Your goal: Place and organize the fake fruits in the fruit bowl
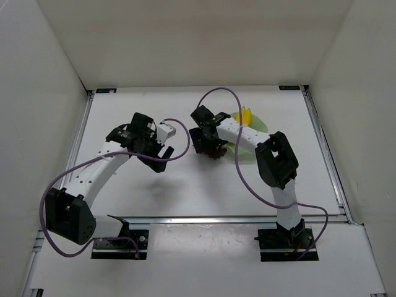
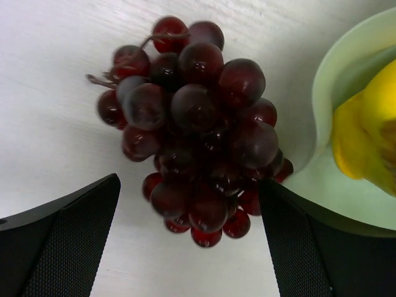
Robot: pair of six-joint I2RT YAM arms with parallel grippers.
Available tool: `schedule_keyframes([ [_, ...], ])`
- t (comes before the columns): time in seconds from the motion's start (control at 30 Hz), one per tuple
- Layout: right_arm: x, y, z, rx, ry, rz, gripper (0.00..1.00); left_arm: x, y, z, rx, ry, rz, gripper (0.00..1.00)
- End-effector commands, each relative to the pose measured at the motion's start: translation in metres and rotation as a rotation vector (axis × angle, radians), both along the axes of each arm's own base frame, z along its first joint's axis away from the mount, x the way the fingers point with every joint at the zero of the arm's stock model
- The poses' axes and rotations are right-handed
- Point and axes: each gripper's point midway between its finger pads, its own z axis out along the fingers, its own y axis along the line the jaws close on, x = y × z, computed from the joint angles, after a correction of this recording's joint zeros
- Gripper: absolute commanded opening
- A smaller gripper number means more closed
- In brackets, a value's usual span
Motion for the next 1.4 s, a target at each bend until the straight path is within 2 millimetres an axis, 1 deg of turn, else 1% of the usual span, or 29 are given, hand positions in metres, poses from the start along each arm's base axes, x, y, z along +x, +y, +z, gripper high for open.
schedule_keyframes([
  [0.0, 0.009, -0.002, 0.000, -0.024, -0.015, -0.044, 0.95, -0.007, -0.001, -0.001, 0.000, 0.006, -0.024, 1.00],
  [0.07, 0.011, -0.002, -0.009, -0.039, -0.009, -0.056, 0.95, -0.009, -0.005, -0.003, -0.006, 0.018, -0.038, 1.00],
  [0.17, 0.008, 0.004, -0.020, -0.033, 0.031, -0.043, 0.84, -0.011, -0.009, -0.005, -0.010, 0.030, -0.053, 1.00],
  [0.3, 0.004, 0.018, -0.027, 0.013, 0.080, -0.006, 0.54, -0.012, -0.012, -0.005, -0.026, 0.034, -0.071, 1.00],
  [0.33, 0.004, 0.022, -0.025, 0.031, 0.084, 0.000, 0.36, -0.012, -0.012, -0.005, -0.026, 0.034, -0.071, 1.00],
  [0.4, 0.004, 0.025, -0.012, 0.062, 0.073, -0.004, 0.18, -0.012, -0.012, -0.005, -0.026, 0.034, -0.071, 1.00],
  [0.43, 0.006, 0.029, 0.004, 0.099, 0.050, 0.004, 0.09, -0.012, -0.012, -0.005, -0.026, 0.034, -0.071, 1.00],
  [0.47, 0.005, 0.031, 0.013, 0.119, 0.041, 0.009, 0.07, -0.008, -0.011, -0.001, -0.016, 0.015, -0.075, 1.00],
  [0.5, 0.009, 0.035, 0.028, 0.151, 0.013, 0.000, 0.07, -0.006, -0.012, 0.004, -0.010, -0.011, -0.086, 1.00],
  [0.53, 0.007, 0.039, 0.053, 0.204, -0.011, -0.002, 0.07, 0.000, -0.010, 0.017, 0.022, -0.072, -0.118, 1.00],
  [0.6, 0.016, 0.031, 0.083, 0.290, -0.035, -0.038, 0.07, 0.010, -0.007, 0.036, 0.069, -0.164, -0.153, 1.00],
  [0.63, 0.018, 0.027, 0.110, 0.354, -0.075, -0.065, 0.07, 0.024, -0.001, 0.053, 0.114, -0.251, -0.162, 1.00],
  [0.67, 0.020, 0.019, 0.122, 0.381, -0.087, -0.089, 0.07, 0.033, -0.003, 0.066, 0.119, -0.320, -0.167, 1.00],
  [0.7, 0.029, 0.002, 0.149, 0.429, -0.142, -0.131, 0.07, 0.040, -0.002, 0.075, 0.130, -0.358, -0.165, 1.00],
  [0.77, 0.035, -0.017, 0.168, 0.477, -0.171, -0.196, 0.07, 0.051, -0.010, 0.087, 0.125, -0.406, -0.189, 1.00],
  [0.8, 0.041, -0.040, 0.183, 0.501, -0.210, -0.245, 0.07, 0.054, -0.011, 0.088, 0.126, -0.405, -0.189, 1.00],
  [0.87, 0.044, -0.062, 0.192, 0.513, -0.233, -0.296, 0.07, 0.058, -0.029, 0.076, 0.127, -0.367, -0.234, 1.00],
  [0.9, 0.050, -0.085, 0.201, 0.513, -0.266, -0.344, 0.07, 0.061, -0.038, 0.076, 0.115, -0.358, -0.231, 1.00],
  [0.93, 0.051, -0.098, 0.196, 0.495, -0.270, -0.375, 0.07, 0.062, -0.044, 0.071, 0.118, -0.342, -0.231, 1.00],
  [0.97, 0.056, -0.117, 0.194, 0.487, -0.277, -0.419, 0.07, 0.063, -0.059, 0.055, 0.124, -0.297, -0.254, 1.00],
  [1.03, 0.060, -0.137, 0.190, 0.475, -0.278, -0.465, 0.07, 0.067, -0.075, 0.052, 0.117, -0.279, -0.247, 1.00],
  [1.07, 0.060, -0.144, 0.182, 0.469, -0.261, -0.481, 0.07, 0.071, -0.083, 0.039, 0.134, -0.249, -0.248, 1.00],
  [1.1, 0.063, -0.156, 0.178, 0.478, -0.250, -0.515, 0.07, 0.068, -0.094, 0.037, 0.123, -0.237, -0.251, 1.00],
  [1.17, 0.066, -0.166, 0.170, 0.479, -0.230, -0.539, 0.08, 0.076, -0.106, 0.040, 0.107, -0.241, -0.241, 1.00],
  [1.2, 0.065, -0.165, 0.154, 0.463, -0.186, -0.543, 0.10, 0.077, -0.114, 0.033, 0.111, -0.223, -0.249, 1.00],
  [1.27, 0.068, -0.166, 0.140, 0.460, -0.148, -0.548, 0.16, 0.081, -0.122, 0.035, 0.107, -0.230, -0.242, 1.00],
  [1.3, 0.065, -0.167, 0.132, 0.439, -0.121, -0.547, 0.22, 0.081, -0.122, 0.031, 0.107, -0.218, -0.234, 1.00],
  [1.33, 0.065, -0.167, 0.128, 0.431, -0.107, -0.550, 0.49, 0.084, -0.124, 0.031, 0.107, -0.218, -0.234, 1.00],
  [1.37, 0.064, -0.167, 0.118, 0.415, -0.078, -0.556, 0.66, 0.085, -0.123, 0.031, 0.111, -0.219, -0.219, 1.00],
])
